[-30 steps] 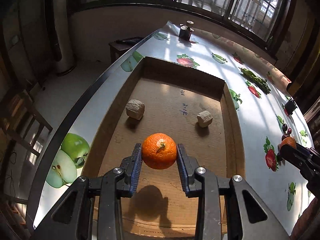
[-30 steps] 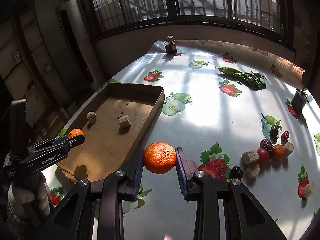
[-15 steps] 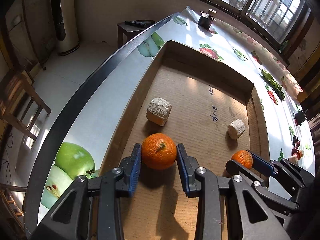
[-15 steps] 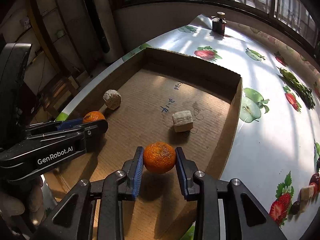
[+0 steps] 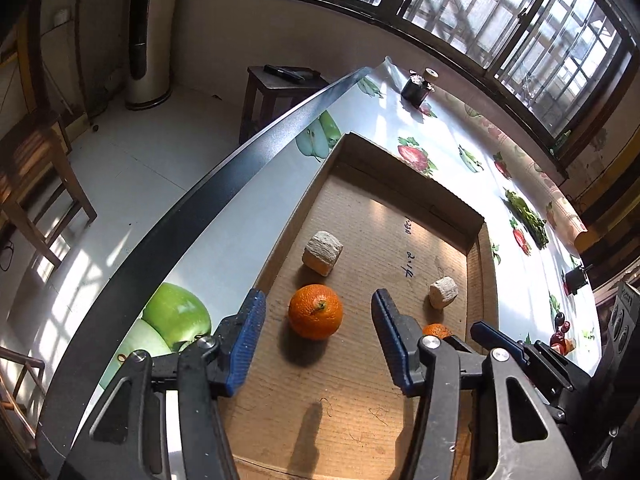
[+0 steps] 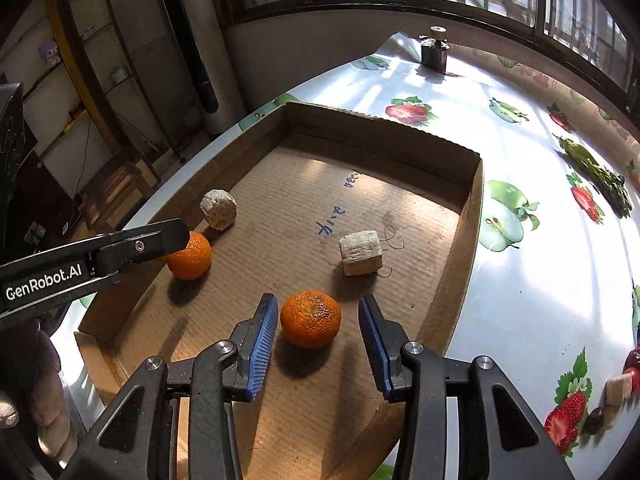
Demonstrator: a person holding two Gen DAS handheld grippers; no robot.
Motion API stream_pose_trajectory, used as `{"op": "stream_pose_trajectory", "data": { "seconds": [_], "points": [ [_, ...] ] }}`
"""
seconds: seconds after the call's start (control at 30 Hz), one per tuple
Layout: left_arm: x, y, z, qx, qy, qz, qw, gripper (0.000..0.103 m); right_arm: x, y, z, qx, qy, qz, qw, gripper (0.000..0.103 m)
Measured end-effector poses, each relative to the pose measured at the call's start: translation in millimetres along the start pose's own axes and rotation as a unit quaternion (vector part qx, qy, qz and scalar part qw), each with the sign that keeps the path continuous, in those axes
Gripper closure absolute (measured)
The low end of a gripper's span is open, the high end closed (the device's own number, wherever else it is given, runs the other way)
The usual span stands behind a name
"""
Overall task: Organize fruits
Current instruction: 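Move both tools back over the table toward the remaining items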
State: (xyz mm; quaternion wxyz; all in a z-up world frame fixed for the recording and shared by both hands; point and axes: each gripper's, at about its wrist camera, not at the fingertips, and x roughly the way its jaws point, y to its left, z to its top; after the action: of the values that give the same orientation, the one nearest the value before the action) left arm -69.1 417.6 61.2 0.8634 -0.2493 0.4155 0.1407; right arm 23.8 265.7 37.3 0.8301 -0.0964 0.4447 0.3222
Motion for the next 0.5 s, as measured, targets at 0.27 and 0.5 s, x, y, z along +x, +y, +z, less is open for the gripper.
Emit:
{"op": "stream_pose_trajectory", "data": {
  "seconds": [0.27, 0.5],
  "points": [
    [-48, -38, -33, 0.021, -0.047, -0.057, 0.9970, 0.040, -72, -44, -25, 0.025, -0.053, -0.014, 0.998, 0.053],
    [-49, -100, -69, 0.056, -0.031, -0.109, 0.9920, 0.037, -143, -135, -85, 0.108, -0.077, -0.065, 0.989, 0.049]
  ]
}}
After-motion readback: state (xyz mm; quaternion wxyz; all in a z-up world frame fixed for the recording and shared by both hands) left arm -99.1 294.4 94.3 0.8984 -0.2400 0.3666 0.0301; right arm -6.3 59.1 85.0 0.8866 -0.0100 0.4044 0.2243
